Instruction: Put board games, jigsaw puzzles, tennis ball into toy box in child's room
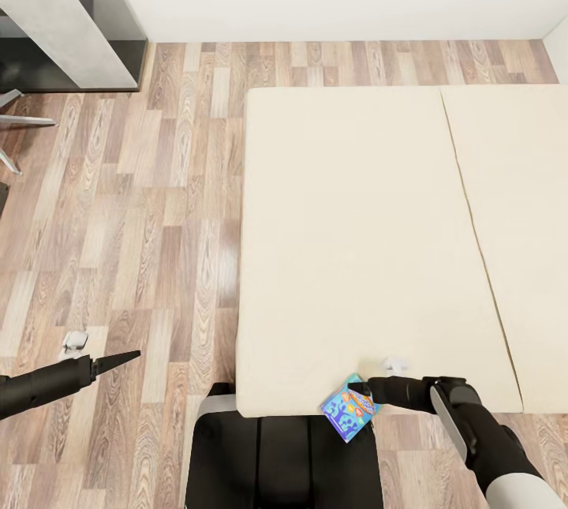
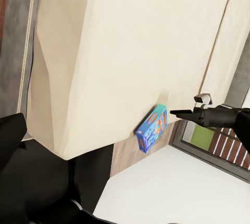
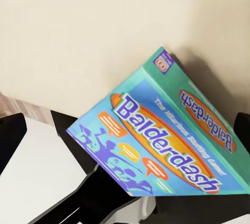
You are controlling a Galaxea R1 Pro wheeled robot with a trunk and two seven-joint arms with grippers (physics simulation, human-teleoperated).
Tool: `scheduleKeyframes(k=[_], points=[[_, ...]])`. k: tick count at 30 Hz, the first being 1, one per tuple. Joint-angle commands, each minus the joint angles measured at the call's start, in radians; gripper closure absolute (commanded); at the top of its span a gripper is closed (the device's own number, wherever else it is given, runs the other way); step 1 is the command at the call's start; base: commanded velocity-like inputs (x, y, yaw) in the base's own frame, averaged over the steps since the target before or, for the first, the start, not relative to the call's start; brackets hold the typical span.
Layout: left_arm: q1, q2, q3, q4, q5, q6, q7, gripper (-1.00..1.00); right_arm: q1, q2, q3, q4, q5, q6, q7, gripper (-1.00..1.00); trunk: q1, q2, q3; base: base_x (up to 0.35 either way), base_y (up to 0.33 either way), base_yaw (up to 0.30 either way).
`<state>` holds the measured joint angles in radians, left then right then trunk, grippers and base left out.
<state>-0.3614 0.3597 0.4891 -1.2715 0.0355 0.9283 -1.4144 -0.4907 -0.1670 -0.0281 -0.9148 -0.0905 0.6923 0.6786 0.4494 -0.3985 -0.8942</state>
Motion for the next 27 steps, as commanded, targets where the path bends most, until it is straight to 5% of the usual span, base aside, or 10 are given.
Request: scheduleKeyframes(k=[1, 16, 27], points=[[0.0, 0.0, 0.0, 0.0, 0.001, 0.01, -0.003, -1.0, 0.0, 0.0, -0.002, -0.001, -0.009, 0.009, -0.001, -1.0, 0.001, -0.001, -0.001, 0.0, 0.0, 0.0], [0.0, 0.001, 0.0, 0.0, 0.0, 0.01, -0.003, -1.0, 0.006, -0.011, -0.027, -0.003, -0.01, 0.008, 0.006, -1.0, 0.001, -0.001, -0.001, 0.0, 0.0, 0.0], [-0.001, 0.0, 0.0, 0.0, 0.001, 0.01, -0.003, -1.0, 0.048, -0.038, -0.059, -0.004, -0.009, -0.003, 0.098, -1.0, 0.001, -0.001, -0.001, 0.0, 0.0, 0.0]])
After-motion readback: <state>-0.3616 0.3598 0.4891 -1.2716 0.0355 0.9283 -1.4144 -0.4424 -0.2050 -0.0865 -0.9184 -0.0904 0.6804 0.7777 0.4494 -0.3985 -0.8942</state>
